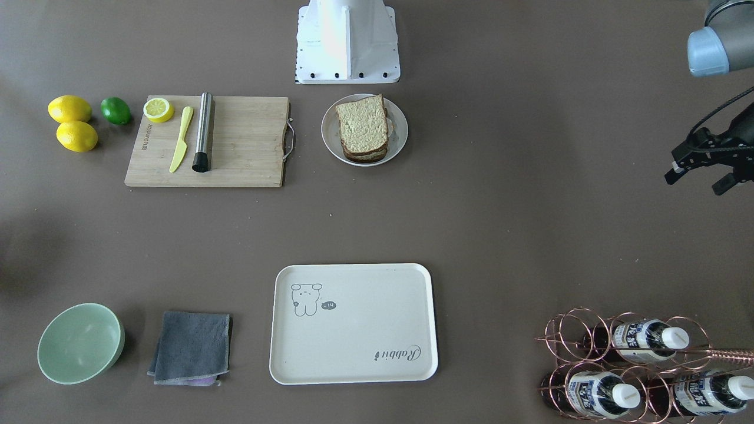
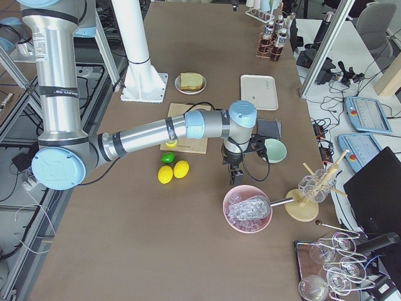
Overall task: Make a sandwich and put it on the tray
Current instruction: 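Reach the left gripper to the white plate rim and grasp it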
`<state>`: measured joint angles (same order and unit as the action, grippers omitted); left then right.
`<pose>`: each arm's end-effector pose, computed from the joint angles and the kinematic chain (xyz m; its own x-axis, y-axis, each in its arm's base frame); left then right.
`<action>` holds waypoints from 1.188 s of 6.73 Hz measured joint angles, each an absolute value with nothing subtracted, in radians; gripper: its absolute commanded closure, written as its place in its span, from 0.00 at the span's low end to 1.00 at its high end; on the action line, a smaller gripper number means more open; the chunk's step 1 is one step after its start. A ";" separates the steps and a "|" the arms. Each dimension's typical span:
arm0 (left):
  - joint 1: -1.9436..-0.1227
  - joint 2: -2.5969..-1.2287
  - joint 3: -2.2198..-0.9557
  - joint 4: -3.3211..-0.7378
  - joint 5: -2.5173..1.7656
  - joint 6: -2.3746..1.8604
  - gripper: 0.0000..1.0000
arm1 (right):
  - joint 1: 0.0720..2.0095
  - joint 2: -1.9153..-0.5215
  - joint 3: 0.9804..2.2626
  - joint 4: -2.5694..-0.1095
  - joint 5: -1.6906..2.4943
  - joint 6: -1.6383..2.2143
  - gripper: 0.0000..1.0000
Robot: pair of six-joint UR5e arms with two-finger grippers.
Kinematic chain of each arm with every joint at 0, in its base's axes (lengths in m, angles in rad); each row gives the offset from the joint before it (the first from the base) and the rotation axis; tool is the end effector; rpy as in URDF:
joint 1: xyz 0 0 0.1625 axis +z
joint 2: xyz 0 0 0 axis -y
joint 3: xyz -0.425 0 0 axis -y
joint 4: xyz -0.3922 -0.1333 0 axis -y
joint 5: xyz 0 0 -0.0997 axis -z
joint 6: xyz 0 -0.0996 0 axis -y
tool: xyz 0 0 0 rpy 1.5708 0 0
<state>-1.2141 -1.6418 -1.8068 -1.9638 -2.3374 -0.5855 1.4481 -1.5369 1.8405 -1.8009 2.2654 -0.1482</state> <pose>0.1237 -0.5158 0.4585 0.5800 0.1626 -0.7982 0.0642 0.9677 0.2437 0.0086 -0.4985 0.5390 0.7305 -0.2853 0.6205 0.2325 0.9582 0.1669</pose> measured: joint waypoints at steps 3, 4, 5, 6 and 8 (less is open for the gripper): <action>-0.947 -1.684 -1.883 -2.070 -2.283 -0.992 0.02 | 1.448 -1.552 1.840 -1.800 2.266 -0.150 0.00; -0.841 -1.719 -1.885 -2.118 -2.226 -1.125 0.02 | 1.448 -1.560 1.839 -1.801 2.267 -0.148 0.00; -0.745 -1.764 -1.881 -2.148 -2.167 -1.235 0.03 | 1.448 -1.564 1.838 -1.801 2.267 -0.146 0.00; -0.672 -1.802 -1.879 -2.159 -2.122 -1.300 0.07 | 1.448 -1.565 1.838 -1.801 2.266 -0.146 0.00; -0.532 -1.845 -1.878 -2.167 -2.032 -1.362 0.44 | 1.448 -1.568 1.834 -1.801 2.266 -0.146 0.00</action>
